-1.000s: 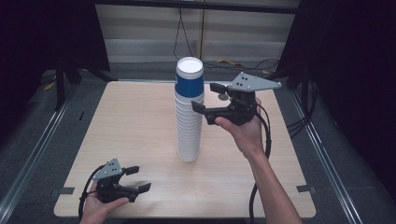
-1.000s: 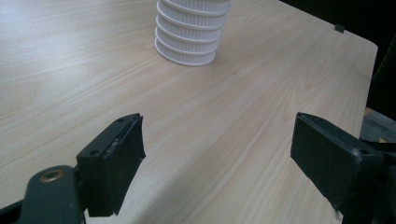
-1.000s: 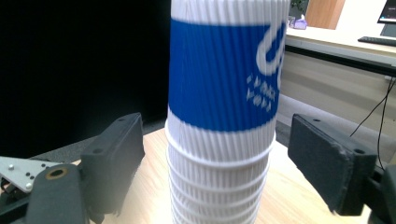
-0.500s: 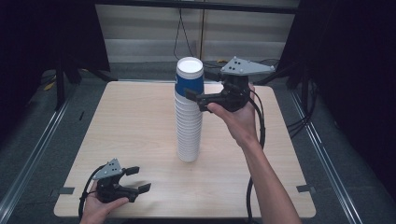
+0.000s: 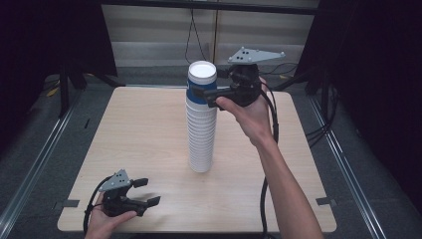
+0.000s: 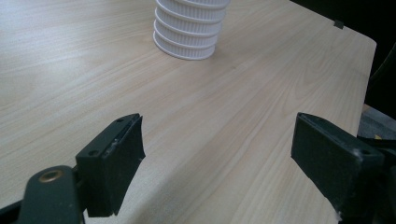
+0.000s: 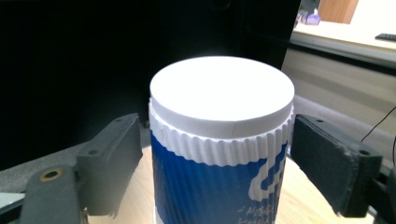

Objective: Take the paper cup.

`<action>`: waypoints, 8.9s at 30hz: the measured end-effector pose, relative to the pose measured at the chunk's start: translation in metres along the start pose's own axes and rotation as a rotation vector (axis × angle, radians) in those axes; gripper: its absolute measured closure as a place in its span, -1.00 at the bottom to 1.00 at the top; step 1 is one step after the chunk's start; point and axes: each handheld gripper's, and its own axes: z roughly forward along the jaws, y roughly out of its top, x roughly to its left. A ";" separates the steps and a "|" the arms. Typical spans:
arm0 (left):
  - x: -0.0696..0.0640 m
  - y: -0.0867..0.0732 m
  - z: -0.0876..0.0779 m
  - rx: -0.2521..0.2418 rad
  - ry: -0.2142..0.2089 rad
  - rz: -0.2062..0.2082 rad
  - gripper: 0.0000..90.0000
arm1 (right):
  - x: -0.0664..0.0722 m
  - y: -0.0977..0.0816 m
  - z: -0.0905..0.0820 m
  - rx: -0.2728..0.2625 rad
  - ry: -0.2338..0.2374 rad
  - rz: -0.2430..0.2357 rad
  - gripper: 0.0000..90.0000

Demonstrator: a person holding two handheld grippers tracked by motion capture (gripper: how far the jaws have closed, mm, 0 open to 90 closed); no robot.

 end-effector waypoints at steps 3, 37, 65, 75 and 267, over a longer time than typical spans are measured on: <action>0.000 0.000 0.000 -0.001 0.000 0.000 -0.62 | 0.000 -0.001 0.002 0.007 0.005 0.003 -0.63; 0.002 -0.001 0.001 0.008 -0.001 -0.007 -0.62 | -0.003 -0.009 0.012 -0.054 0.013 0.006 -0.47; 0.002 -0.002 -0.001 0.002 -0.001 -0.010 -0.63 | 0.001 0.011 -0.001 -0.236 0.000 0.017 -0.44; 0.002 -0.002 -0.001 -0.009 -0.003 -0.009 -0.62 | 0.001 0.018 -0.009 -0.285 -0.005 0.026 -0.44; -0.062 0.056 0.065 -0.077 -0.243 0.158 -0.63 | 0.084 -0.208 0.000 0.025 0.209 0.198 -0.66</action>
